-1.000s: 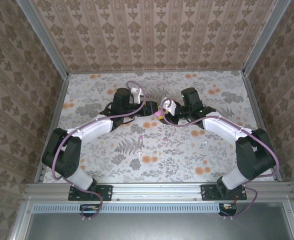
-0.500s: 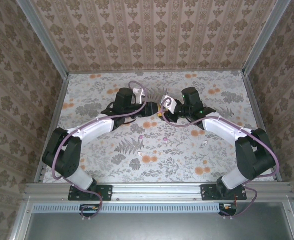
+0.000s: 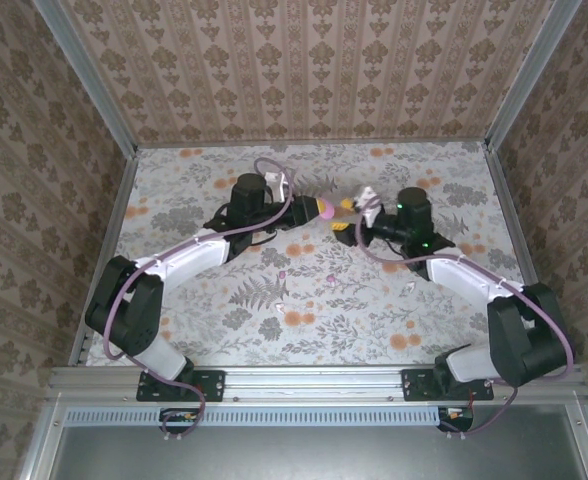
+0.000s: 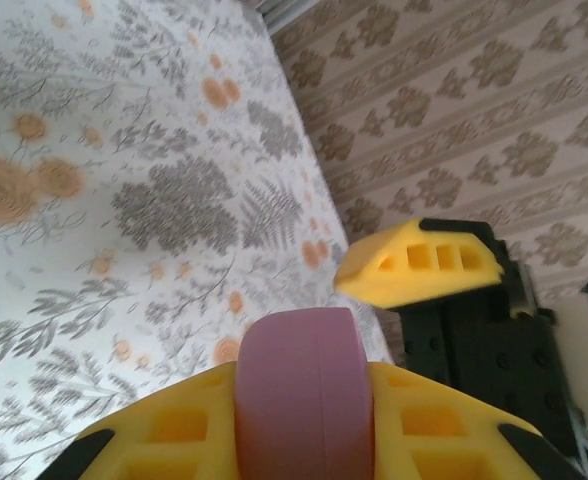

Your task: Insert the wireless bluetooth earbuds into the charging case

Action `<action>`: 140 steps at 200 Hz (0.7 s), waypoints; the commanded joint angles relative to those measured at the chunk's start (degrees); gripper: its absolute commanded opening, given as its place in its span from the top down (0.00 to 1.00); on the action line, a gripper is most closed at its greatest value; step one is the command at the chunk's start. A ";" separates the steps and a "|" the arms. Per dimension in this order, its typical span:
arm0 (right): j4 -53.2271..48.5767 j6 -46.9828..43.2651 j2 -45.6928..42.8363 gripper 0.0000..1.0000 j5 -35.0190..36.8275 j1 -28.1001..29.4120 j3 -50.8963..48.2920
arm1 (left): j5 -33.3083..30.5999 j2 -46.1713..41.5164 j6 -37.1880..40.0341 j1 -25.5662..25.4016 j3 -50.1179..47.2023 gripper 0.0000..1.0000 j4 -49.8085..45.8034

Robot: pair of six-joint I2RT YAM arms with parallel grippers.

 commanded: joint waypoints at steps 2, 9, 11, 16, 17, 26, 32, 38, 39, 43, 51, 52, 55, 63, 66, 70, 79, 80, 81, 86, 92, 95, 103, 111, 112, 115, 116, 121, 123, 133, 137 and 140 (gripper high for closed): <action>19.19 15.06 -1.41 0.35 -5.30 -1.95 -3.61 | -0.12 -3.20 -7.28 0.39 -1.39 0.87 8.85; 19.40 15.90 -1.71 0.34 -4.46 -1.94 -3.81 | -0.50 -3.51 -8.56 0.39 -1.80 0.87 9.87; 19.55 16.46 -1.71 0.34 -4.05 -1.93 -3.75 | -0.66 -3.58 -9.15 0.39 -1.98 0.87 10.20; 20.06 18.43 -1.76 0.34 -2.85 -1.96 -3.69 | -1.06 -3.68 -10.31 0.39 -2.36 0.87 11.06; 20.16 18.64 -1.78 0.34 -2.57 -1.99 -3.66 | -1.12 -3.68 -10.52 0.39 -2.50 0.87 11.30; 20.66 22.22 -1.93 0.34 -1.01 -1.95 -3.34 | -1.26 -3.78 -12.27 0.35 -3.53 0.88 13.86; 20.60 22.72 -2.05 0.34 -1.92 -1.89 -2.96 | -1.35 -3.82 -13.47 0.39 -4.11 0.88 15.56; 20.33 21.46 -2.02 0.34 -4.24 -1.86 -2.50 | -1.35 -3.90 -14.60 0.54 -4.64 0.88 16.94; 20.24 21.08 -2.04 0.34 -4.68 -1.85 -2.41 | -1.40 -3.92 -14.86 0.56 -4.69 0.88 17.14; 19.59 19.60 -2.02 0.34 -6.36 -1.64 -2.07 | -1.36 -3.95 -15.58 0.63 -4.89 0.88 17.90; 17.02 15.28 -2.11 0.34 -9.21 -1.16 -1.19 | -1.21 -4.10 -16.32 0.74 -5.22 0.88 18.45; 16.61 14.77 -2.13 0.34 -9.49 -1.06 -1.05 | -1.20 -4.11 -16.33 0.74 -5.20 0.88 18.47; 15.44 13.07 -2.14 0.34 -10.25 -0.77 -0.68 | -1.06 -4.17 -16.35 0.74 -5.19 0.88 18.52; 11.67 7.75 -2.25 0.33 -12.11 0.10 0.42 | -0.32 -4.44 -15.61 0.74 -4.93 0.87 18.28; 10.18 5.70 -2.23 0.33 -12.62 0.41 0.81 | 0.13 -4.45 -15.18 0.74 -4.76 0.87 17.92; 8.18 3.07 -2.31 0.33 -12.96 0.85 1.40 | 0.78 -4.52 -14.75 0.74 -4.35 0.87 17.36; 4.18 -1.25 -2.28 0.33 -12.95 1.76 2.86 | 1.84 -4.69 -13.72 0.74 -3.74 0.87 16.10; 4.00 -1.71 -2.25 0.33 -12.89 1.85 3.04 | 1.96 -4.71 -13.63 0.74 -3.71 0.87 16.06; 3.73 -2.07 -2.24 0.33 -12.87 1.85 3.21 | 2.06 -4.77 -13.49 0.74 -3.65 0.87 15.96; 2.38 -3.28 -2.12 0.33 -12.49 2.13 3.97 | 2.48 -4.90 -13.22 0.79 -3.47 0.87 15.61; 2.23 -3.65 -1.88 0.33 -11.89 2.13 4.56 | 2.98 -5.05 -12.81 0.74 -3.22 0.87 15.15; 2.54 -3.66 -1.74 0.33 -11.73 2.19 4.73 | 3.15 -5.16 -12.71 0.74 -3.07 0.87 14.96; 3.60 -3.88 -1.49 0.33 -11.00 2.20 5.05 | 3.39 -5.39 -12.51 0.74 -2.89 0.87 14.49; 4.79 -3.93 -0.96 0.33 -10.21 2.20 5.21 | 3.34 -5.59 -12.30 0.79 -2.74 0.87 14.45; 4.96 -3.93 -0.93 0.33 -10.12 2.16 5.22 | 3.37 -5.61 -12.26 0.77 -2.70 0.87 14.45; 5.37 -3.95 -0.66 0.33 -9.81 2.20 5.32 | 3.39 -5.68 -12.30 0.75 -2.65 0.87 14.49; 5.56 -3.93 -0.57 0.33 -9.74 2.20 5.32 | 3.39 -5.69 -12.26 0.75 -2.59 0.87 14.47; 6.24 -3.78 -0.29 0.33 -9.24 2.19 5.39 | 5.13 -5.84 -12.30 0.74 -2.47 0.87 14.44; 6.49 -3.82 -0.12 0.33 -9.17 2.20 5.41 | 5.28 -5.85 -12.30 0.74 -2.46 0.87 14.49; 6.92 -3.72 0.62 0.33 -9.30 2.19 5.79 | 5.80 -6.09 -12.13 0.74 -2.27 0.87 14.45; 6.97 -3.67 0.89 0.33 -9.32 2.19 6.00 | 5.96 -6.11 -12.11 0.74 -2.23 0.87 14.37; 7.02 -3.66 0.93 0.33 -9.37 2.18 6.14 | 6.01 -6.18 -12.08 0.74 -2.19 0.87 14.40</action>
